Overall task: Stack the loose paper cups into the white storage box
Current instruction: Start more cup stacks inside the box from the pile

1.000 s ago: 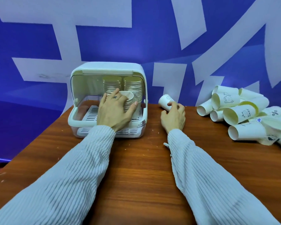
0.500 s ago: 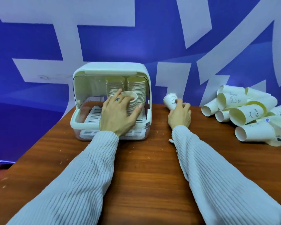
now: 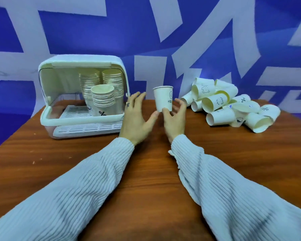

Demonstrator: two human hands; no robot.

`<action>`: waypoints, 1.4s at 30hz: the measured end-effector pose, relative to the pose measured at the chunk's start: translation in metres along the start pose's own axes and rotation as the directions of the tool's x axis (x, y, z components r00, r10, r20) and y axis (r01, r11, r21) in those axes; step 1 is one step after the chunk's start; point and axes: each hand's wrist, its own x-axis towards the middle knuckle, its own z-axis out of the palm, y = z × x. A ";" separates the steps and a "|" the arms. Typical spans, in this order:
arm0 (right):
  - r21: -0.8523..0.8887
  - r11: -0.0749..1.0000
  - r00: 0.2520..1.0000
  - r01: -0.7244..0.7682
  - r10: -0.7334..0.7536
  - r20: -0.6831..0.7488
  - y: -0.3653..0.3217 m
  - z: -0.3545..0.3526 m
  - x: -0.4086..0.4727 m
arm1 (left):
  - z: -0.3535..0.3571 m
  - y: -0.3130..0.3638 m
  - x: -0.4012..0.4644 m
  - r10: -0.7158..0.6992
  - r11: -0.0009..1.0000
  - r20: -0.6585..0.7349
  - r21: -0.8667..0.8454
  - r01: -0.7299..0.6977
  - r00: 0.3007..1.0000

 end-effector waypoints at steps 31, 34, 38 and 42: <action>-0.561 0.825 0.998 -0.069 0.049 -0.050 0.026 -0.140 0.055 | 0.072 0.063 -0.039 -0.357 0.872 0.192 -0.281 0.400 0.914; -0.521 0.852 0.998 -0.052 0.057 -0.006 0.025 -0.139 0.053 | 0.072 0.063 -0.039 -0.350 0.878 0.186 -0.275 0.391 0.918; -0.560 0.828 0.994 0.002 0.059 0.092 0.024 -0.139 0.048 | 0.066 0.066 -0.038 -0.331 0.892 0.166 -0.266 0.366 0.929; -0.499 0.866 0.996 0.024 0.022 0.086 0.014 -0.136 0.037 | 0.047 0.066 -0.030 -0.301 0.904 0.099 -0.287 0.317 0.948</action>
